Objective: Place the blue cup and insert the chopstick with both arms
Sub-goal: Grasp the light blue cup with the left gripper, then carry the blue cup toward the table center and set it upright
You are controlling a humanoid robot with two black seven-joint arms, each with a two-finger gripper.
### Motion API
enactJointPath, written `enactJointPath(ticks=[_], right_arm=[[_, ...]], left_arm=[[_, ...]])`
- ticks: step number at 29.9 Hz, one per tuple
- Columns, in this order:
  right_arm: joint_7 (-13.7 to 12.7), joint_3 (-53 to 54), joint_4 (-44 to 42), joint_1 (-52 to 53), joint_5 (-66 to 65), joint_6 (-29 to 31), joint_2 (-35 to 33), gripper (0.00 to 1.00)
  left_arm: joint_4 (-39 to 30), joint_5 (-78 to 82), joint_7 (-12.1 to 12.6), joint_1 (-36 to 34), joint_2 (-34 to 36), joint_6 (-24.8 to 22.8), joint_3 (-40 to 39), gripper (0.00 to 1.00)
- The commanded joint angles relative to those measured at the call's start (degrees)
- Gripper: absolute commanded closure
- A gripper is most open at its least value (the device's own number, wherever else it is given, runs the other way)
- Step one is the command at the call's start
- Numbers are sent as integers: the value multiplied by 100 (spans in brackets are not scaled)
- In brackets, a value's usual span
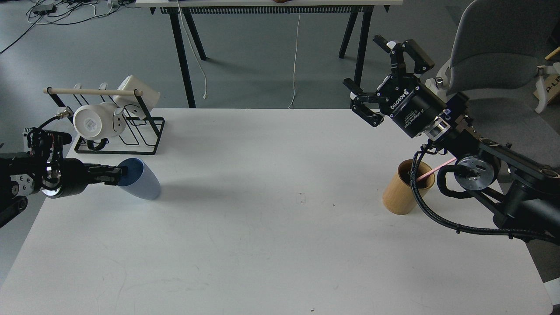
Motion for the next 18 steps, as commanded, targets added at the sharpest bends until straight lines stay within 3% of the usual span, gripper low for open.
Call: enactJointPath(ticks=[1, 4, 10, 18], right_arm=[[0, 0, -9, -3, 1, 0, 0, 0], [0, 0, -9, -3, 1, 0, 0, 0], [0, 0, -36, 6, 1, 0, 9, 0], [0, -9, -62, 6, -8, 0, 0, 0]], left_arm=[[-132, 0, 0, -12, 55, 18, -8, 98], [-377, 0, 0, -21, 221, 27, -17, 98], [-1581, -44, 0, -74, 854, -8, -78, 98], [-2303, -53, 0, -372, 837, -157, -96, 97]])
